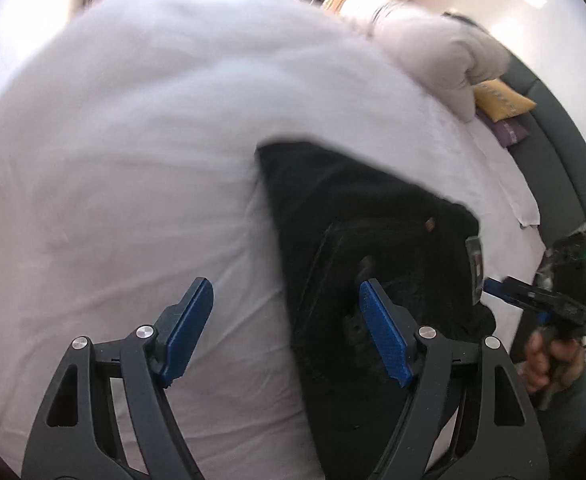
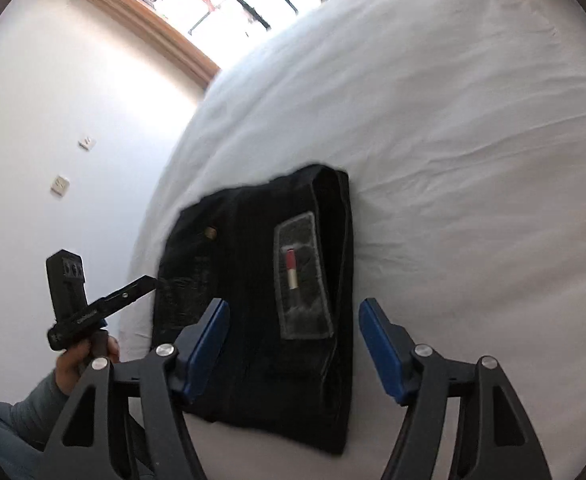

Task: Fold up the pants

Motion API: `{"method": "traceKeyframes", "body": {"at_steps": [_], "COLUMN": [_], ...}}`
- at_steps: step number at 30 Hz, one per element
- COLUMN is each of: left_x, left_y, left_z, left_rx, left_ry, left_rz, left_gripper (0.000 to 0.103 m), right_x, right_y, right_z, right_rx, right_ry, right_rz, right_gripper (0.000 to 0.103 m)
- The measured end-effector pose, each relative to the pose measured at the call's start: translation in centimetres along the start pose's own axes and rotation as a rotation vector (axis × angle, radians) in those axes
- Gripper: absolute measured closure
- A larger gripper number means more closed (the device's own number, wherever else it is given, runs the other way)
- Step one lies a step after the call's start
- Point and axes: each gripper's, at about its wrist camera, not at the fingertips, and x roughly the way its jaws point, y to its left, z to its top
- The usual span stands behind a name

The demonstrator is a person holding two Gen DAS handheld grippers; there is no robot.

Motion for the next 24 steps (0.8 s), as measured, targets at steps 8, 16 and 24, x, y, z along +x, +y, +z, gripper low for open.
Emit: {"method": "traceKeyframes", "body": {"at_steps": [8, 16, 24], "left_x": [3.3, 2.8, 1.2], "left_y": [-4.7, -6.1, -6.1], "left_z": [0.1, -0.3, -0.5], "left_rx": [0.2, 0.233, 0.24], "left_ry": [0.13, 0.11, 0.093], "left_rz": [0.058, 0.115, 0.096], "left_gripper": [0.029, 0.071, 0.081], "right_x": [4.9, 4.8, 2.7], "right_y": [0.6, 3.3, 6.8], "right_z": [1.3, 1.6, 1.3], "right_rx": [0.02, -0.054, -0.153], "right_ry": [0.079, 0.087, 0.038], "right_rz": [-0.024, -0.129, -0.212], "right_gripper": [0.04, 0.071, 0.082]}}
